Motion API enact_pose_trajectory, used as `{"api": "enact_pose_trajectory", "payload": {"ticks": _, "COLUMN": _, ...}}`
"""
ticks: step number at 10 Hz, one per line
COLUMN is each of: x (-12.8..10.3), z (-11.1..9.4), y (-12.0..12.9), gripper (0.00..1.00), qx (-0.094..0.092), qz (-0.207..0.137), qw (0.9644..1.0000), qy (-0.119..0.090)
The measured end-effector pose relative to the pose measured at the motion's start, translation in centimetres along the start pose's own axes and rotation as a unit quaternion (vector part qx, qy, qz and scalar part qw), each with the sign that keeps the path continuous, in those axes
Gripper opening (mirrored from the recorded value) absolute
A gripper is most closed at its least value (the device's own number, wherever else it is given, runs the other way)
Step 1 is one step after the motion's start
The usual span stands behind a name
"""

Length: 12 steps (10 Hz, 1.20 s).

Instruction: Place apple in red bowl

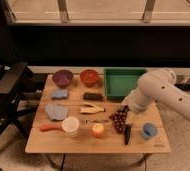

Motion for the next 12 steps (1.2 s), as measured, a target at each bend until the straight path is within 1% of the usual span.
{"api": "enact_pose_trajectory", "payload": {"ticks": 4, "x": 0.0, "z": 0.1, "y": 0.0, "gripper": 0.65, "qx": -0.001, "qz": 0.0, "qw": 1.0, "qy": -0.001}}
{"api": "enact_pose_trajectory", "payload": {"ticks": 5, "x": -0.2, "z": 0.1, "y": 0.2, "gripper": 0.65, "qx": -0.002, "qz": -0.006, "qw": 1.0, "qy": -0.007}}
{"api": "enact_pose_trajectory", "payload": {"ticks": 6, "x": -0.8, "z": 0.3, "y": 0.4, "gripper": 0.65, "qx": -0.001, "qz": -0.023, "qw": 0.9996, "qy": -0.015}}
{"api": "enact_pose_trajectory", "payload": {"ticks": 7, "x": -1.7, "z": 0.5, "y": 0.5, "gripper": 0.65, "qx": -0.003, "qz": -0.038, "qw": 0.999, "qy": -0.022}}
{"api": "enact_pose_trajectory", "payload": {"ticks": 8, "x": -3.6, "z": 1.3, "y": 0.7, "gripper": 0.65, "qx": -0.005, "qz": -0.059, "qw": 0.9977, "qy": -0.032}}
{"api": "enact_pose_trajectory", "payload": {"ticks": 10, "x": -7.4, "z": 3.1, "y": 1.2, "gripper": 0.65, "qx": -0.007, "qz": -0.093, "qw": 0.9943, "qy": -0.053}}
{"api": "enact_pose_trajectory", "payload": {"ticks": 12, "x": -10.2, "z": 5.0, "y": 1.8, "gripper": 0.65, "qx": -0.003, "qz": -0.118, "qw": 0.9908, "qy": -0.067}}
